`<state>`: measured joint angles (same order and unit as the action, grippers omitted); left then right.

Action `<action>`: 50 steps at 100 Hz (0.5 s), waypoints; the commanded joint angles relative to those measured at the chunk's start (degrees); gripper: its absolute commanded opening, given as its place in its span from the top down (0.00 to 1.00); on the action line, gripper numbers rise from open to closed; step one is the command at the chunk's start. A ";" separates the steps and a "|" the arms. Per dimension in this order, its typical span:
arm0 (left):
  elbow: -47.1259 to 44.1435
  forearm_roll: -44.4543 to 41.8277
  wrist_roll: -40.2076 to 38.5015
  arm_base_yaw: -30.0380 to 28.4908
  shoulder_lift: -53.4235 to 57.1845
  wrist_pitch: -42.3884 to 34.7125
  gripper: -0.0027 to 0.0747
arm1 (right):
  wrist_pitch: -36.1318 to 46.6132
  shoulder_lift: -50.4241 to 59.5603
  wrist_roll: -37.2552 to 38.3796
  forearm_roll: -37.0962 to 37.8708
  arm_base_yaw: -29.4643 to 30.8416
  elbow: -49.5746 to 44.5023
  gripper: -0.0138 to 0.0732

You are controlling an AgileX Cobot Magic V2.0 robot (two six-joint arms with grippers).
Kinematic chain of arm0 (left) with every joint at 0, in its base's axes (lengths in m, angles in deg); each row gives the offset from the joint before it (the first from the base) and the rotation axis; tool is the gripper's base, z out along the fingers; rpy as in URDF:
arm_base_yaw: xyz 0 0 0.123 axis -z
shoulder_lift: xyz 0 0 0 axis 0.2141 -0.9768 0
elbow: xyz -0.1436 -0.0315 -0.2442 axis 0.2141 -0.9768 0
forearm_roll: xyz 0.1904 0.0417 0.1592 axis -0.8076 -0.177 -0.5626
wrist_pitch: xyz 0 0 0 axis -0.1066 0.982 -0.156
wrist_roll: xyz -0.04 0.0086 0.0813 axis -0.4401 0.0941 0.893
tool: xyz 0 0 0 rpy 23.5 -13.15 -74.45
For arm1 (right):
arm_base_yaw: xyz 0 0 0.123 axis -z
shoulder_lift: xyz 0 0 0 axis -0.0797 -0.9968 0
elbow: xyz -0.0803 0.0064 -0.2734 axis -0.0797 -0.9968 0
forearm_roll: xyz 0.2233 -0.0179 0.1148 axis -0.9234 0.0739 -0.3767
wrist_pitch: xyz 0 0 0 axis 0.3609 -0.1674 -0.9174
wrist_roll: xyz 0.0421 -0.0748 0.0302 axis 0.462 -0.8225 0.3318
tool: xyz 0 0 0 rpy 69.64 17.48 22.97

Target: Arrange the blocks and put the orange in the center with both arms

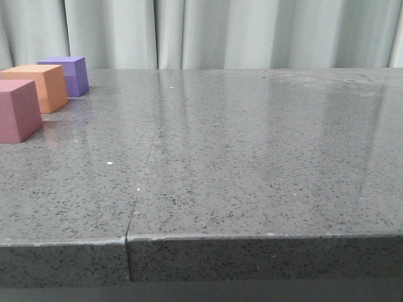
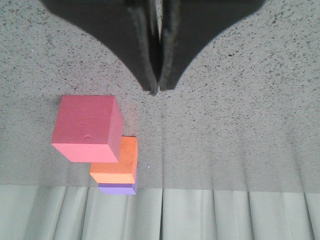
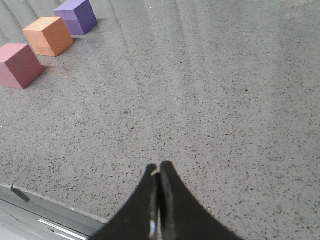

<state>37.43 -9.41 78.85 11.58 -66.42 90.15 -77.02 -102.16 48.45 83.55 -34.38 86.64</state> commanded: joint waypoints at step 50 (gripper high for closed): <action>-2.36 0.59 0.27 0.23 1.71 -4.43 0.99 | 5.65 0.72 -0.60 0.75 0.99 0.75 0.92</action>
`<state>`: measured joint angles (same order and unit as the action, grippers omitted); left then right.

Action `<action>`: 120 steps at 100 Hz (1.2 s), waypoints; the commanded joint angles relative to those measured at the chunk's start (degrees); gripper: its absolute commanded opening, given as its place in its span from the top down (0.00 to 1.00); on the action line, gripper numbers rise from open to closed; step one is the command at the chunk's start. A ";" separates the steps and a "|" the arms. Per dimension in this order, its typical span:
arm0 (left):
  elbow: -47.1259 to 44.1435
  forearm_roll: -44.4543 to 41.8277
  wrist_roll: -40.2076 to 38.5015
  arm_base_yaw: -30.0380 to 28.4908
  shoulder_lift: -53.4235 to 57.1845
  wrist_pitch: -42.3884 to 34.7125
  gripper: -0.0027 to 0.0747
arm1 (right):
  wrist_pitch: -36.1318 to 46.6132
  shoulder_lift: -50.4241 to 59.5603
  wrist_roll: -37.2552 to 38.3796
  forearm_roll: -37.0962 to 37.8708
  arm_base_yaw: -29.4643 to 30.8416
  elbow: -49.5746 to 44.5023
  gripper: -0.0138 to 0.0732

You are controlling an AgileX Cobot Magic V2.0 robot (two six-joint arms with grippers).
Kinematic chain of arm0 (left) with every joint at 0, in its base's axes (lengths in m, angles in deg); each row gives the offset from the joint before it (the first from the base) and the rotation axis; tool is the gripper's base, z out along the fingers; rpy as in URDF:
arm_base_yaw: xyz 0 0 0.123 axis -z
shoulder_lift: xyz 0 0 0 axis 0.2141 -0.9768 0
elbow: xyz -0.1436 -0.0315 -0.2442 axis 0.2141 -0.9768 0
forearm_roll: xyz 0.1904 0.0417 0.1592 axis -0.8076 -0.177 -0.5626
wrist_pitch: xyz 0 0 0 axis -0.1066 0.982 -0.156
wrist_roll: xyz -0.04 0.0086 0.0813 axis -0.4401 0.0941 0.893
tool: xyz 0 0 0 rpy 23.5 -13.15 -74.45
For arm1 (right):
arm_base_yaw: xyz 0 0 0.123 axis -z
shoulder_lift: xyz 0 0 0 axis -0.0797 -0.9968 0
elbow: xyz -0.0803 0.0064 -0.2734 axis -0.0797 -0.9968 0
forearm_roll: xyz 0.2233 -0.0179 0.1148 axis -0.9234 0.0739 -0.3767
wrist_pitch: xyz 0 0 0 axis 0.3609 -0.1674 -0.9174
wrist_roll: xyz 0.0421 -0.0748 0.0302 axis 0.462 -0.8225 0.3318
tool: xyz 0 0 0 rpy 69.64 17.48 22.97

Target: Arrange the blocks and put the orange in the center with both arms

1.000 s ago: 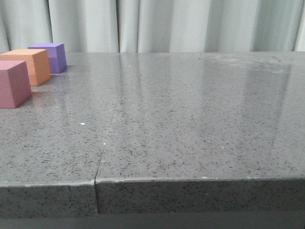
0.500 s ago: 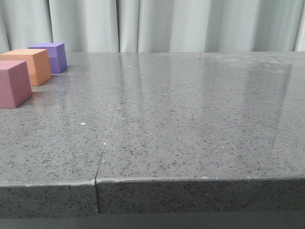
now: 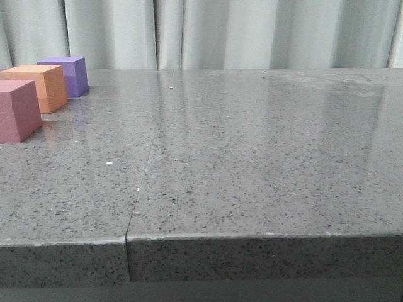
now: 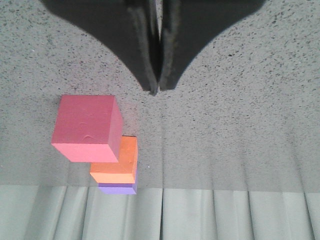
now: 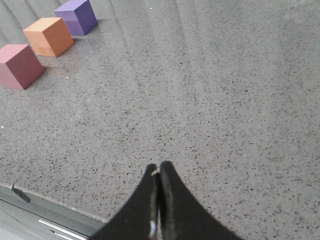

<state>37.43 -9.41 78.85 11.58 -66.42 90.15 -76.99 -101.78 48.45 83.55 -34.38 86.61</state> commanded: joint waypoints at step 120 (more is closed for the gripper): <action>-2.36 0.59 0.27 0.23 1.71 -4.43 0.99 | 22.86 22.39 -5.13 0.71 29.25 -22.98 0.92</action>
